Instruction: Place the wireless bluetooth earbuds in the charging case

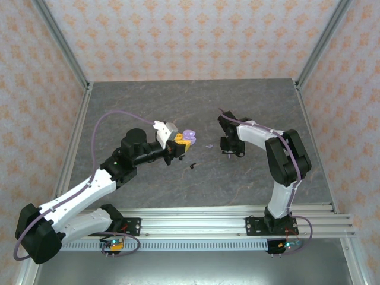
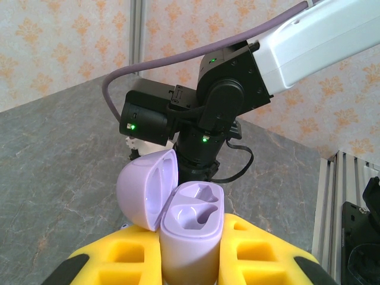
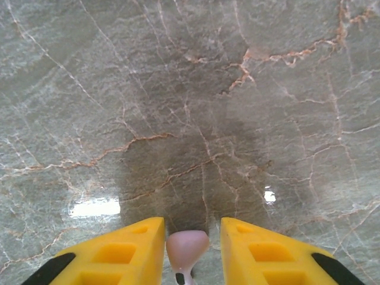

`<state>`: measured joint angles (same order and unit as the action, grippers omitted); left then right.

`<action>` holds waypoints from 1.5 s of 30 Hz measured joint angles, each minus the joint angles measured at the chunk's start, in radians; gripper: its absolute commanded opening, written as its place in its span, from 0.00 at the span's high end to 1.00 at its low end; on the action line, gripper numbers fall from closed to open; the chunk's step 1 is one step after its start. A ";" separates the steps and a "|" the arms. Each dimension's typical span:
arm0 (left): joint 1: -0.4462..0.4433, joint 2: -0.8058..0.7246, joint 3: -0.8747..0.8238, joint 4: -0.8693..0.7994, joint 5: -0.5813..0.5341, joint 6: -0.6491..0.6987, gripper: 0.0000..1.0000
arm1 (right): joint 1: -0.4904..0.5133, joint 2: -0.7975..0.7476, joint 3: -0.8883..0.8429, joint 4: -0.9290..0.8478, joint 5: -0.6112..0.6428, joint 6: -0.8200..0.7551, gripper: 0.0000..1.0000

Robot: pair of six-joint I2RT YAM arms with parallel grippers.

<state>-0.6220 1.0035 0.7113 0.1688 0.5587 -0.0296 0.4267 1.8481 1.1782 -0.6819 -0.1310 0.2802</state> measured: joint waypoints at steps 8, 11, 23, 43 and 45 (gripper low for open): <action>0.000 0.000 0.000 0.000 -0.004 0.000 0.90 | 0.000 0.004 0.002 0.005 -0.005 0.010 0.78; 0.000 0.000 0.000 0.000 -0.012 0.000 0.90 | 0.000 0.004 0.002 0.005 -0.005 0.012 0.79; -0.005 0.032 -0.041 0.076 -0.018 -0.058 0.90 | -0.002 -0.104 -0.072 0.053 -0.042 0.014 0.82; -0.040 0.205 -0.129 0.354 -0.093 -0.093 0.90 | -0.002 -0.529 -0.223 0.334 -0.362 0.078 0.83; -0.049 0.218 -0.133 0.372 -0.106 -0.092 0.90 | -0.001 -0.556 -0.227 0.350 -0.381 0.085 0.83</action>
<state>-0.6708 1.2213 0.5781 0.5407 0.4530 -0.1215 0.4259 1.2922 0.9512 -0.3321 -0.5121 0.3649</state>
